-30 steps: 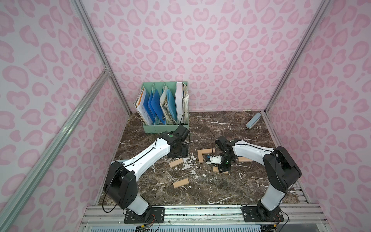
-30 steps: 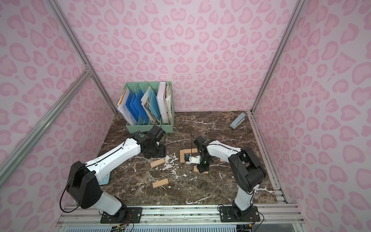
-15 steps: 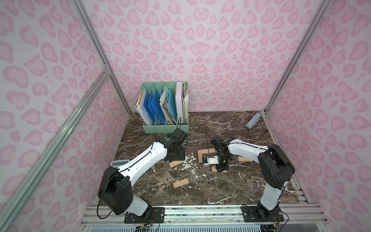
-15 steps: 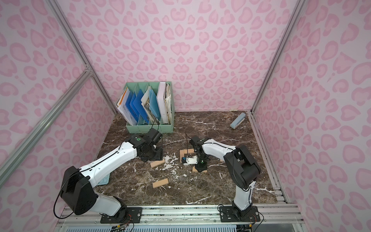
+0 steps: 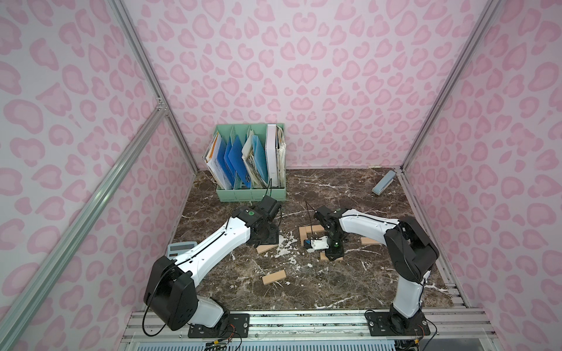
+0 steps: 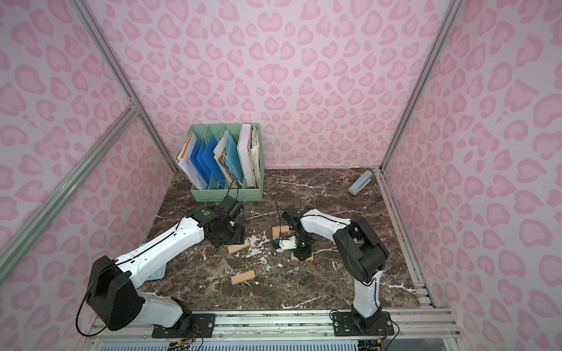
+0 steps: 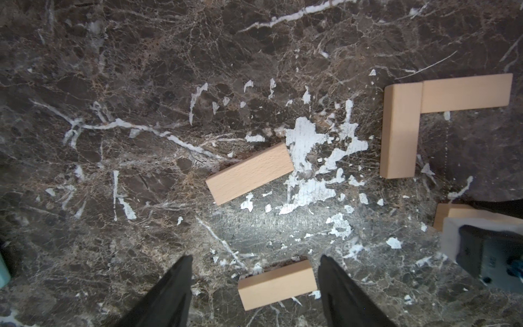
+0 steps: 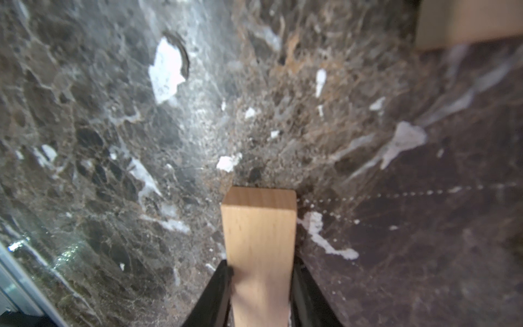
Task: Assemble the number 6 with building blocks
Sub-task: Assemble the building block at the center of the board.
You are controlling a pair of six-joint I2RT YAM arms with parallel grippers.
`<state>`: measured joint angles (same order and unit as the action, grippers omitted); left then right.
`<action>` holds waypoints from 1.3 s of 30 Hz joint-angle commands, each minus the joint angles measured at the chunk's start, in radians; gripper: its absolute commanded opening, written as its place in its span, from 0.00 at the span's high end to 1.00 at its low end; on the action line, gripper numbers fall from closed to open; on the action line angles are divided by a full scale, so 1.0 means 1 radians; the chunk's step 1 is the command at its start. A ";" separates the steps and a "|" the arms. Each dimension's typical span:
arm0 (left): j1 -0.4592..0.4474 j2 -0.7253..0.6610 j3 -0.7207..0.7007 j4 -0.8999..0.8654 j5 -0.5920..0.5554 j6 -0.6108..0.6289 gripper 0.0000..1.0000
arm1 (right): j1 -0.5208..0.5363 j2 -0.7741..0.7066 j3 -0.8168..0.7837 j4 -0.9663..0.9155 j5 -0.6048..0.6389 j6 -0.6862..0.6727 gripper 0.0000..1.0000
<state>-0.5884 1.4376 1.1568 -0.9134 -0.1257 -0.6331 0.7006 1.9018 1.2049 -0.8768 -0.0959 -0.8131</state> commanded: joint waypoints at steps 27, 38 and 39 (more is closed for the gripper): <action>0.006 -0.026 -0.015 -0.018 -0.029 -0.007 0.26 | 0.022 0.107 0.082 0.289 0.091 -0.047 0.69; 0.015 -0.026 -0.022 -0.013 -0.029 -0.009 0.26 | 0.014 0.105 0.070 0.286 0.078 -0.061 0.71; 0.015 -0.025 -0.022 -0.012 -0.028 -0.009 0.26 | 0.013 0.102 0.069 0.283 0.075 -0.062 0.71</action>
<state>-0.5743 1.4105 1.1366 -0.9173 -0.1467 -0.6479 0.7166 1.9747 1.2972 -0.6670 -0.0845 -0.8639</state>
